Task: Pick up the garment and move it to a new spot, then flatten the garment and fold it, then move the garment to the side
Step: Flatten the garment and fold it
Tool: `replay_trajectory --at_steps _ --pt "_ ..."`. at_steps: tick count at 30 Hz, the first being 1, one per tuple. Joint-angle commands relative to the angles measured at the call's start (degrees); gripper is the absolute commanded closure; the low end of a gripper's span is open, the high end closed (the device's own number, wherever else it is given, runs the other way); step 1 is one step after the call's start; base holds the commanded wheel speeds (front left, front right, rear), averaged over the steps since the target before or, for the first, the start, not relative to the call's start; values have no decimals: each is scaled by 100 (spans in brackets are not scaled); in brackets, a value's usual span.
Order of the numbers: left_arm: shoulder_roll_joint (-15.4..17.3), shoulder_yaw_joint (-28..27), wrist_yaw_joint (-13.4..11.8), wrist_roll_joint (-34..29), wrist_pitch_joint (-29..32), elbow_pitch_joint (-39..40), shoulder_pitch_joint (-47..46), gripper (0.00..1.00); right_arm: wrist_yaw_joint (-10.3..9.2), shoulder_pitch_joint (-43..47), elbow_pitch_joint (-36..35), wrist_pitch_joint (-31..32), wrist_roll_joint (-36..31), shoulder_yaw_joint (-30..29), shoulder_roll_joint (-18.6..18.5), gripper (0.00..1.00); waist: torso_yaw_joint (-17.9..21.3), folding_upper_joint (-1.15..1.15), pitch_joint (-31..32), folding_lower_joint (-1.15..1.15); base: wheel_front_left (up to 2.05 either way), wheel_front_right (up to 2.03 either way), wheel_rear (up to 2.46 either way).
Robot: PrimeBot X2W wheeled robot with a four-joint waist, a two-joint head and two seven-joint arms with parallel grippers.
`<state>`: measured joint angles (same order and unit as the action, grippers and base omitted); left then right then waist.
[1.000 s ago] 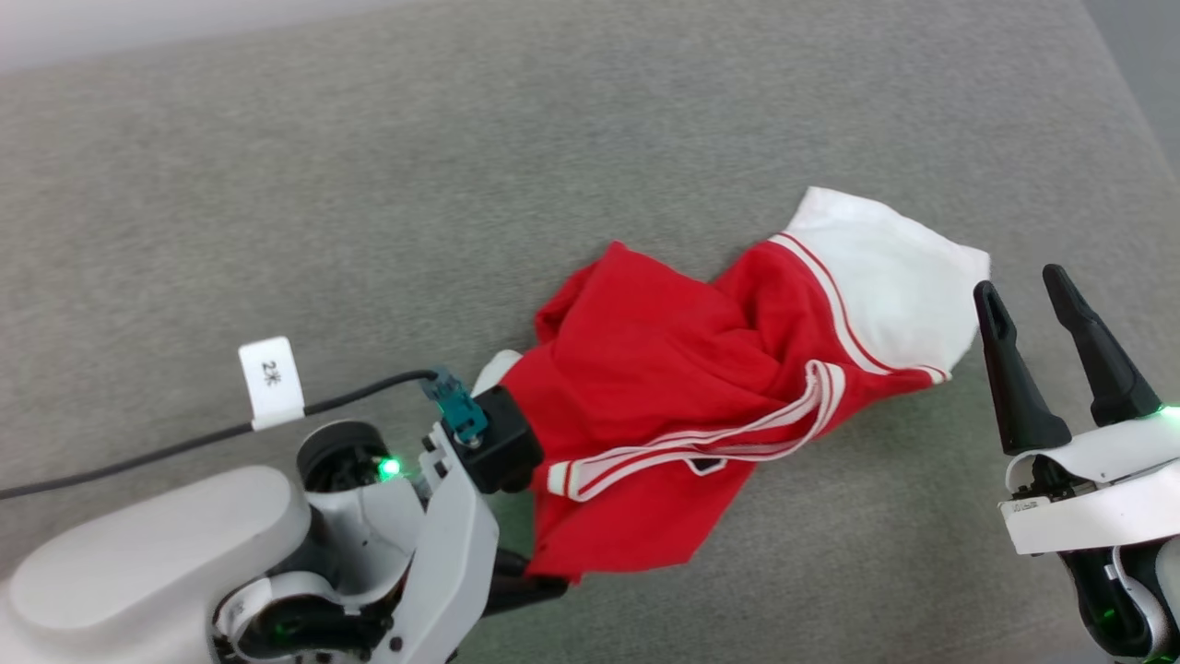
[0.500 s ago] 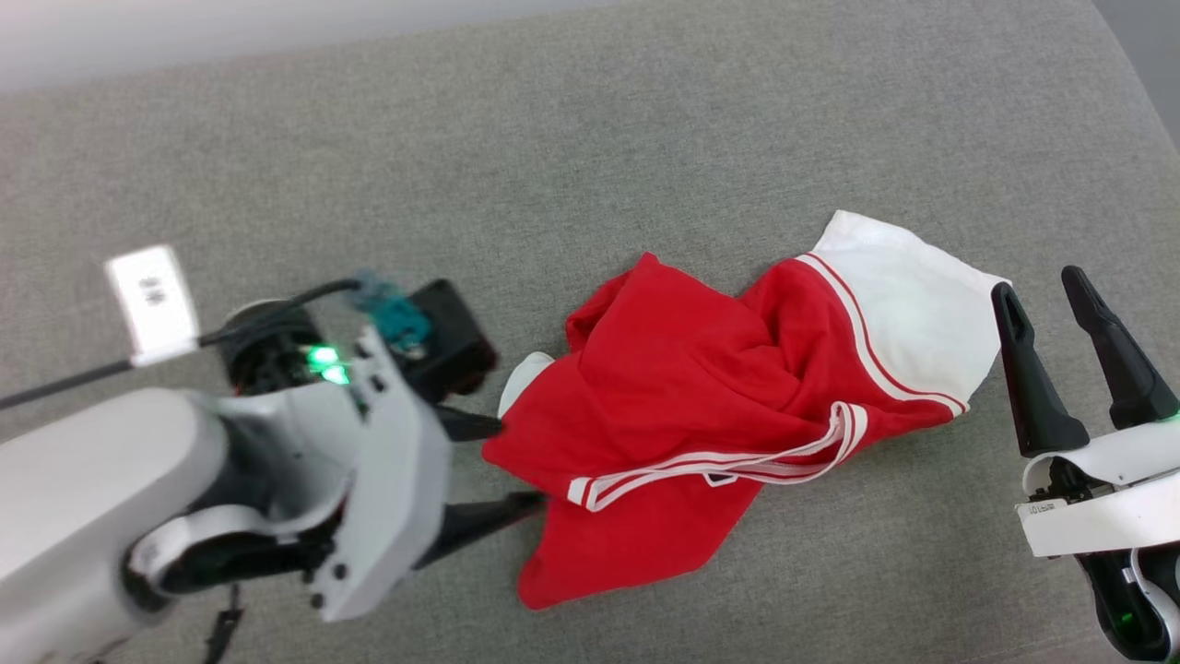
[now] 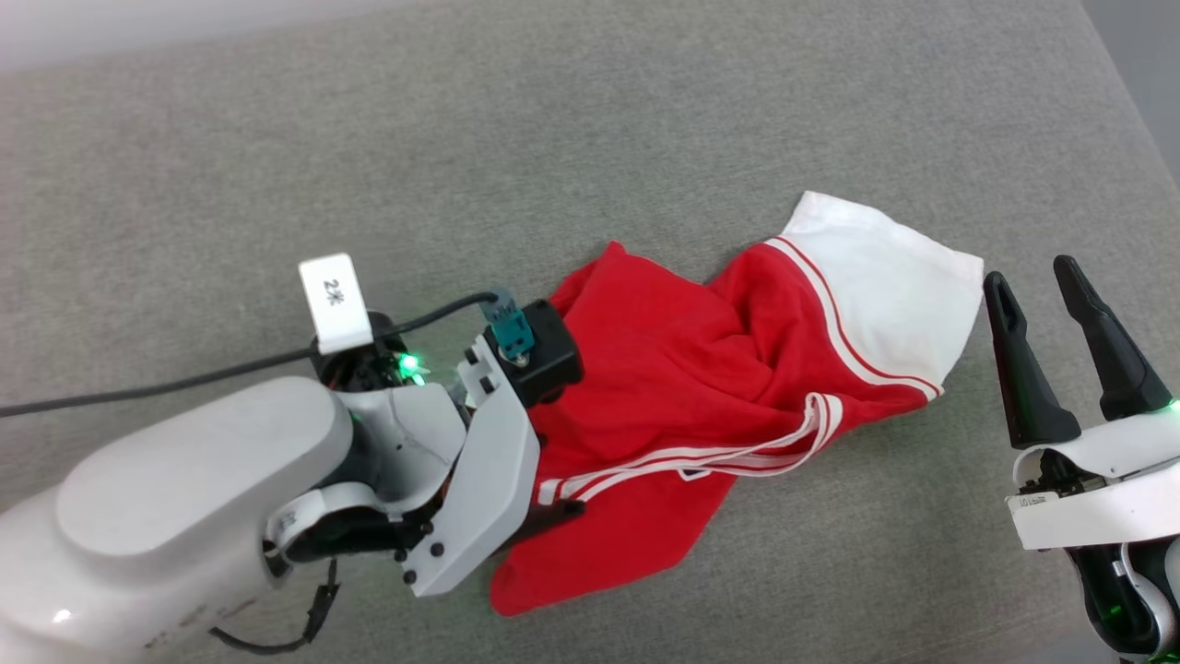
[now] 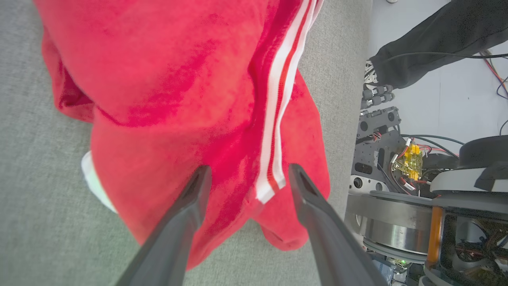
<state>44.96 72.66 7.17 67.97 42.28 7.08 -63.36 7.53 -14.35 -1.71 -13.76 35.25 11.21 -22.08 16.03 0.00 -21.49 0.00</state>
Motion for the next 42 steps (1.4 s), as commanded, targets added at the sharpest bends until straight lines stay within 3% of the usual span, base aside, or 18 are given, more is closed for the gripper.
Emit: replay_trajectory --at_steps 1,4,6,11,17,20,26,32,33,34,35,39,42 --pt "-37 13 35 -36 -2 -5 51 28 -8 2 15 -36 -17 -6 28 0 56 0 -33 0 0 0 0" --pt "-3 44 37 -45 6 1 95 58 -8 -12 42 -48 -14 16 52 0 95 0 -34 0 0 0 0" --pt "6 48 38 -2 -32 -15 93 100 -8 -26 58 -64 -11 17 63 0 108 0 -28 0 0 0 0" --pt "-28 -7 38 210 -256 -42 -104 100 -8 -35 84 -85 -7 42 73 0 122 0 2 0 0 0 0" --pt "-273 -521 39 490 -794 -603 -838 100 -8 -67 82 -92 24 109 112 0 192 0 -23 0 0 0 0" --pt "-615 -750 39 322 -1094 -1472 -1317 100 -8 -130 97 -105 45 184 145 0 279 0 -81 0 0 0 0" --pt "-1222 -603 38 -308 -1413 -3698 -1939 100 -8 -337 147 -134 117 459 292 0 660 0 -298 0 0 0 0" --pt "-1499 -362 39 -682 -1897 -5231 -1976 100 -8 -433 232 -148 161 564 451 0 966 0 -468 0 0 0 0" --pt "-1546 -344 39 -712 -2021 -5405 -1944 72 -8 -430 225 -145 152 549 472 0 974 0 -476 0 0 0 0" --pt "-1588 -294 39 -811 -2152 -5561 -1941 15 -8 -420 219 -146 138 526 489 0 970 0 -484 0 0 0 0" --pt "-1622 -259 39 -874 -2276 -5683 -1943 0 -8 -402 214 -147 121 493 497 0 953 0 -483 0 0 0 0" --pt "-1668 -148 33 -873 -2454 -5745 -2005 0 -8 -351 176 -148 61 413 445 0 776 0 -405 0 0 0 0" --pt "-1551 -52 33 -755 -2153 -5493 -1977 0 -8 -288 166 -148 18 394 384 0 566 0 -279 0 0 0 0"
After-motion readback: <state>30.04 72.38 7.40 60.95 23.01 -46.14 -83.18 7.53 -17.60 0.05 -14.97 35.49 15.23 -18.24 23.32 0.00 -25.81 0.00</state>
